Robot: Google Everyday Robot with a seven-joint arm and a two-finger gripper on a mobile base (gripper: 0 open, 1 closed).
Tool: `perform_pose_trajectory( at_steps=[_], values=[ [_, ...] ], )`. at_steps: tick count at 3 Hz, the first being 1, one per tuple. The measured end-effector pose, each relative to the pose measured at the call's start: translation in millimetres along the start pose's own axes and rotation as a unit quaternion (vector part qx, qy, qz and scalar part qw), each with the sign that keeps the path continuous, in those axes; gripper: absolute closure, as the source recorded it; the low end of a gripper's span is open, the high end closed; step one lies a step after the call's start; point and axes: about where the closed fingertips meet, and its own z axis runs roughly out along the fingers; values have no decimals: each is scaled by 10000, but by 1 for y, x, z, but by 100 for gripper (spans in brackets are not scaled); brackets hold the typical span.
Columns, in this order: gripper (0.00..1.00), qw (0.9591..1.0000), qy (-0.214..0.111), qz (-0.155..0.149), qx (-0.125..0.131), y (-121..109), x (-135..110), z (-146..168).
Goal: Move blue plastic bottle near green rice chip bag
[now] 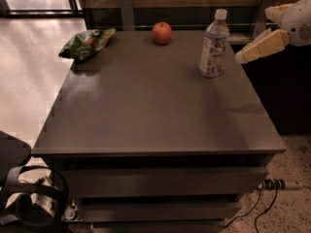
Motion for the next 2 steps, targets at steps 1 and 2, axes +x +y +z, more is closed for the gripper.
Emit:
perform_pose_trajectory(
  at_steps=[1, 2],
  values=[
    [0, 9993, -326, 172, -91, -4, 1, 17],
    [0, 9993, -320, 173, -93, -4, 2, 17]
  ],
)
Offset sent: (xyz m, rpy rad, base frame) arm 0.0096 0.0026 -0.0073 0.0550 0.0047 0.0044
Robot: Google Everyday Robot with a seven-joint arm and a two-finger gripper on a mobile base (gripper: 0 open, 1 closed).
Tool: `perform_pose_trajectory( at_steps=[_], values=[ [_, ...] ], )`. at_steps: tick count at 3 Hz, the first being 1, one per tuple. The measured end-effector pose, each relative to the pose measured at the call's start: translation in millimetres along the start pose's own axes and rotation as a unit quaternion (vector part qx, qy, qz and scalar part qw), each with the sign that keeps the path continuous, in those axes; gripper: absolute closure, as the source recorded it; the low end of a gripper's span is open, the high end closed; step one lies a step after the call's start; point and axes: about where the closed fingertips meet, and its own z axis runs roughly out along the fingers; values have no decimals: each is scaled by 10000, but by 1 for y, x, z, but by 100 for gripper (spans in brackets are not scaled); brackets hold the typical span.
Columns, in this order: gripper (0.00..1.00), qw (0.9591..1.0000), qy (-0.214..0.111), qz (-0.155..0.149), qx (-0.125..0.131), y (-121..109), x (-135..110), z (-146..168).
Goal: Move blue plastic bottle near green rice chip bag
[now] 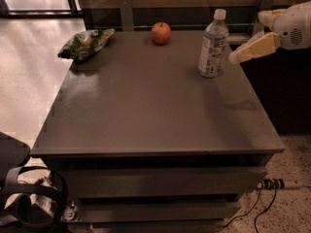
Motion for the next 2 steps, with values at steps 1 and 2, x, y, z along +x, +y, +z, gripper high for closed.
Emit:
perform_pose_trajectory(
  at_steps=[1, 2],
  values=[
    [0, 9997, -238, 28, -42, -9, -1, 17],
    [0, 9973, -728, 47, -77, -25, -3, 44]
  ],
)
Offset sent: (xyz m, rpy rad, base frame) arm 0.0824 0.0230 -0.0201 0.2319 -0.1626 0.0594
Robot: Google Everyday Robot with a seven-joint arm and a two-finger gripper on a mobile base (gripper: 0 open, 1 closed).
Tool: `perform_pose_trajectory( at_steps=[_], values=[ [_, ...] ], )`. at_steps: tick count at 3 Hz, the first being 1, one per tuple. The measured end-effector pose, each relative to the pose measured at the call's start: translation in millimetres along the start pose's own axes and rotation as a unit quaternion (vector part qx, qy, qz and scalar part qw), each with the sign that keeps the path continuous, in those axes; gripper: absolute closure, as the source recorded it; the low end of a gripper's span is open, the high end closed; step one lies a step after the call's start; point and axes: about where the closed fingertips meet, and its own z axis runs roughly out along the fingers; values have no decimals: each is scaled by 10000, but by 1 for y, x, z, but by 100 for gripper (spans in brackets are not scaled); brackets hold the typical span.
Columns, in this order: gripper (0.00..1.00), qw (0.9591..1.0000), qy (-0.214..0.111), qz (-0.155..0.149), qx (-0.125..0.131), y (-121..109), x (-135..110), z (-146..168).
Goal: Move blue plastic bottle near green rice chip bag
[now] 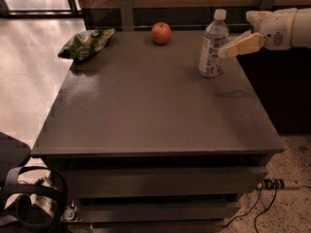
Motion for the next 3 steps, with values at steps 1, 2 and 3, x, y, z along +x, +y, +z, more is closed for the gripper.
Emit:
perform_pose_trajectory(
  at_steps=[1, 2, 3],
  values=[
    [0, 9985, -542, -11, -65, -10, 1, 26],
    [0, 9963, -848, 93, -141, -11, 6, 36],
    [0, 9949, -956, 231, -214, -8, 13, 39]
  ],
)
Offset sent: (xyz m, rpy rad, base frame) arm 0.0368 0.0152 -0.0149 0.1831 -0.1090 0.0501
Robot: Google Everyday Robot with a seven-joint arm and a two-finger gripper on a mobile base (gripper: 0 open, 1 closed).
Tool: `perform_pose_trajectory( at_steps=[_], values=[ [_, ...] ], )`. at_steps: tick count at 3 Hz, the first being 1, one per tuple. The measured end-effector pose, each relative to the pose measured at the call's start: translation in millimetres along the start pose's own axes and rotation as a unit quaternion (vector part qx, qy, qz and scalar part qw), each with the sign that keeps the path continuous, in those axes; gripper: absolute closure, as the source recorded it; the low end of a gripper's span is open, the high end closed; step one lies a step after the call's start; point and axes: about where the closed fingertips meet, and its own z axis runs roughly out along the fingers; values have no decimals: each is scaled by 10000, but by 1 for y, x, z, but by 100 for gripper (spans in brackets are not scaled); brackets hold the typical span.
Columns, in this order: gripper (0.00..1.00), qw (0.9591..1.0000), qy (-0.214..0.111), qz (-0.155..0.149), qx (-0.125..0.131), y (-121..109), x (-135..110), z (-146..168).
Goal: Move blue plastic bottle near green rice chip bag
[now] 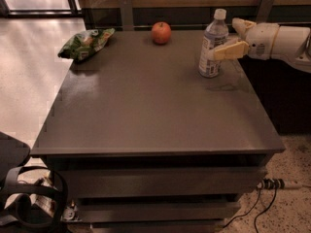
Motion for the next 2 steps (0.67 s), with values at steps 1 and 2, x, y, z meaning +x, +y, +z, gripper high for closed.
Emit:
perform_pose_trajectory(
  at_steps=[1, 2],
  values=[
    [15, 9998, -139, 108, 12, -2, 7, 2],
    [39, 9998, -166, 127, -6, -1, 8, 5]
  ],
)
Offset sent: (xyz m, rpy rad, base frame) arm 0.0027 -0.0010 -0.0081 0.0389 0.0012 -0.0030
